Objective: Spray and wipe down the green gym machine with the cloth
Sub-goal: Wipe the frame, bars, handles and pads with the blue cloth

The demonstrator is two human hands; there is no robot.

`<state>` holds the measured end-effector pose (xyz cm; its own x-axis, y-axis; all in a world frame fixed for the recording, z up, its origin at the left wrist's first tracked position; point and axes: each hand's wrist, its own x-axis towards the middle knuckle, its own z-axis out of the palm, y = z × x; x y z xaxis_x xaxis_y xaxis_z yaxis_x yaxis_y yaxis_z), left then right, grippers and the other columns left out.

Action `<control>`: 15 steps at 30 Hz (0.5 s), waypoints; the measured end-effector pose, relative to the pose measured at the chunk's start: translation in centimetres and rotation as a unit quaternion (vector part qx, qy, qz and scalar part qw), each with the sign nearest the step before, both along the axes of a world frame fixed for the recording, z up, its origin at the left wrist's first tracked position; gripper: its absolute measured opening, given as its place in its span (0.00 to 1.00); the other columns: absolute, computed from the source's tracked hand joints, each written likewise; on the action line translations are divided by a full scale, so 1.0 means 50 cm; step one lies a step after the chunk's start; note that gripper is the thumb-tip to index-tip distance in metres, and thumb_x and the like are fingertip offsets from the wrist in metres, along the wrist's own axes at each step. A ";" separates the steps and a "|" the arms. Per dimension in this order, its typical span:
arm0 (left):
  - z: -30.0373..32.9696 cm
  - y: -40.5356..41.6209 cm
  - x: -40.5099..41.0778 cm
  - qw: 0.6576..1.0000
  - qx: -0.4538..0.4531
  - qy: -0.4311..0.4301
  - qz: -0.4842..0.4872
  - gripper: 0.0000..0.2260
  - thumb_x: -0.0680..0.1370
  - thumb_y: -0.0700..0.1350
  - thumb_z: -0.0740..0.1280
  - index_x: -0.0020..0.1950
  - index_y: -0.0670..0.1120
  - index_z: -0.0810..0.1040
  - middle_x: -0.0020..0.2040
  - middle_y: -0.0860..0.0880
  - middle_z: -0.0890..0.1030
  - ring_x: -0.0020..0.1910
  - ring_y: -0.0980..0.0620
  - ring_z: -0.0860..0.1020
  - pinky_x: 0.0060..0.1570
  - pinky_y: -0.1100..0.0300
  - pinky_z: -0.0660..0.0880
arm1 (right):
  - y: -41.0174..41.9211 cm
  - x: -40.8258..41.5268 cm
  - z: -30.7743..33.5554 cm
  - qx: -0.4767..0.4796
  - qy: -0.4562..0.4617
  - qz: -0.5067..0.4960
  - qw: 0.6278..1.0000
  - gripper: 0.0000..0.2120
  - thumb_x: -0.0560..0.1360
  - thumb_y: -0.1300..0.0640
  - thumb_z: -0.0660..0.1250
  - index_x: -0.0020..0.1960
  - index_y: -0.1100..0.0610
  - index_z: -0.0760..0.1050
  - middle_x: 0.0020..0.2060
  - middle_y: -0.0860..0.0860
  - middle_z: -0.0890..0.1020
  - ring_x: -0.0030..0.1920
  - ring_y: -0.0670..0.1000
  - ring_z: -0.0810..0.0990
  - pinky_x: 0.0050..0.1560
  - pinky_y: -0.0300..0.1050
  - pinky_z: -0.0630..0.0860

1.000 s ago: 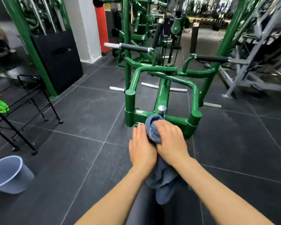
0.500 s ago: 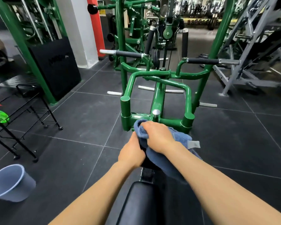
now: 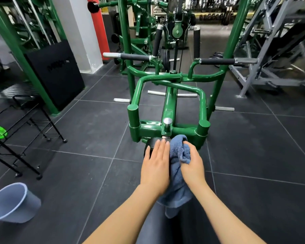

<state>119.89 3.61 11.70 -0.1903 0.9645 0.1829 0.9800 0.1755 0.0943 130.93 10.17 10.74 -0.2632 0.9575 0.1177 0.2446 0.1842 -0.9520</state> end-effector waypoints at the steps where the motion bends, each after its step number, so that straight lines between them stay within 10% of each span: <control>1: -0.019 -0.001 -0.002 1.000 0.021 0.020 -0.009 0.40 0.66 0.44 0.70 0.76 0.38 0.60 0.75 0.41 0.65 0.74 0.43 0.64 0.71 0.43 0.64 | 0.002 0.004 -0.003 -0.020 0.025 -0.004 0.999 0.24 0.74 0.72 0.62 0.66 0.55 0.72 0.59 0.49 0.78 0.60 0.47 0.77 0.55 0.27 0.70; 4: -0.061 0.004 -0.010 0.995 0.083 0.054 -0.028 0.41 0.67 0.48 0.66 0.76 0.38 0.54 0.76 0.40 0.61 0.76 0.41 0.59 0.71 0.41 0.57 | 0.010 0.015 -0.007 -0.038 0.085 0.002 0.996 0.21 0.75 0.70 0.65 0.64 0.54 0.71 0.59 0.50 0.79 0.58 0.45 0.77 0.53 0.25 0.70; 12: -0.096 0.022 0.003 0.992 0.122 0.015 -0.007 0.40 0.70 0.51 0.62 0.77 0.39 0.51 0.78 0.39 0.54 0.77 0.40 0.50 0.73 0.37 0.51 | 0.026 0.022 -0.062 -0.154 0.233 -0.021 0.960 0.17 0.74 0.64 0.67 0.57 0.46 0.74 0.59 0.53 0.80 0.60 0.55 0.78 0.63 0.54 0.74; 15: -0.119 -0.006 0.050 0.984 0.167 -0.057 0.004 0.36 0.69 0.47 0.59 0.76 0.39 0.56 0.77 0.39 0.57 0.77 0.41 0.53 0.73 0.39 0.50 | 0.003 0.036 -0.092 -0.236 0.224 -0.050 0.944 0.16 0.77 0.71 0.61 0.51 0.49 0.73 0.54 0.55 0.81 0.49 0.50 0.81 0.50 0.45 0.80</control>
